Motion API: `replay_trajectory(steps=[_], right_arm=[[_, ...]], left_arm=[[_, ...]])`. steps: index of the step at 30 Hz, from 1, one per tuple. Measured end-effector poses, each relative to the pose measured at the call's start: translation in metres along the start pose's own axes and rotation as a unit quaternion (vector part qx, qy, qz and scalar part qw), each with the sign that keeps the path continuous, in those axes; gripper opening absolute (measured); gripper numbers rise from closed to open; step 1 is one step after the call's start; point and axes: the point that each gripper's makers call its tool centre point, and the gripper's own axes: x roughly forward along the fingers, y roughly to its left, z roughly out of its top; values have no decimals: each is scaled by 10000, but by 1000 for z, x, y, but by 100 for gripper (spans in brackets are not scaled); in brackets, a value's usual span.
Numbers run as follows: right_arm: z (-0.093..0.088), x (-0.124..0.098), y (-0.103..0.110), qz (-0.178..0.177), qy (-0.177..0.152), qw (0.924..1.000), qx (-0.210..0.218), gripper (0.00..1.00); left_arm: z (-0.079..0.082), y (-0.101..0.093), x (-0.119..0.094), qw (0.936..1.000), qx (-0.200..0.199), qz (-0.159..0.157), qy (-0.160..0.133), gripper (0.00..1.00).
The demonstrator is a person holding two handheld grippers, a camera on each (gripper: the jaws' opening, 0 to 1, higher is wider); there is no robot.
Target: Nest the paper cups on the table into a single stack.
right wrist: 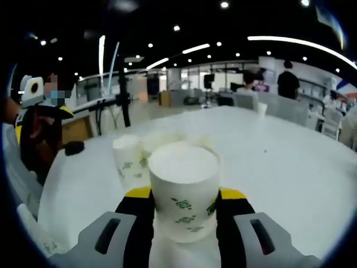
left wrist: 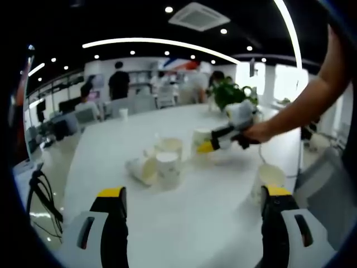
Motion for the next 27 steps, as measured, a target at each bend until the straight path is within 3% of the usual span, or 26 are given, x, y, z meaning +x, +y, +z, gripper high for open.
replay_trajectory(steps=[4, 6, 7, 9, 20, 27], right_arm=[[5, -4, -5, -55, 85, 9999, -118, 40], [1, -8, -10, -112, 385, 9991, -120, 40], [4, -10, -10, -109, 438, 9990, 73, 40], [15, -13, -11, -82, 322, 9994, 134, 40], [66, -29, -8, -13, 351, 9993, -154, 41], [86, -41, -9, -56, 332, 9990, -280, 41]], left_arm=[[0, -2, -1, 10000, 18, -17, 3, 98], [0, -5, -1, 10000, 4, -51, 6, 98], [-1, -7, -1, 10000, 20, -78, 16, 98], [-2, -9, -1, 9999, 54, -112, 44, 98], [10, -12, -1, 9997, 85, -225, -61, 98], [21, -12, -2, 9994, 89, -288, -156, 98]])
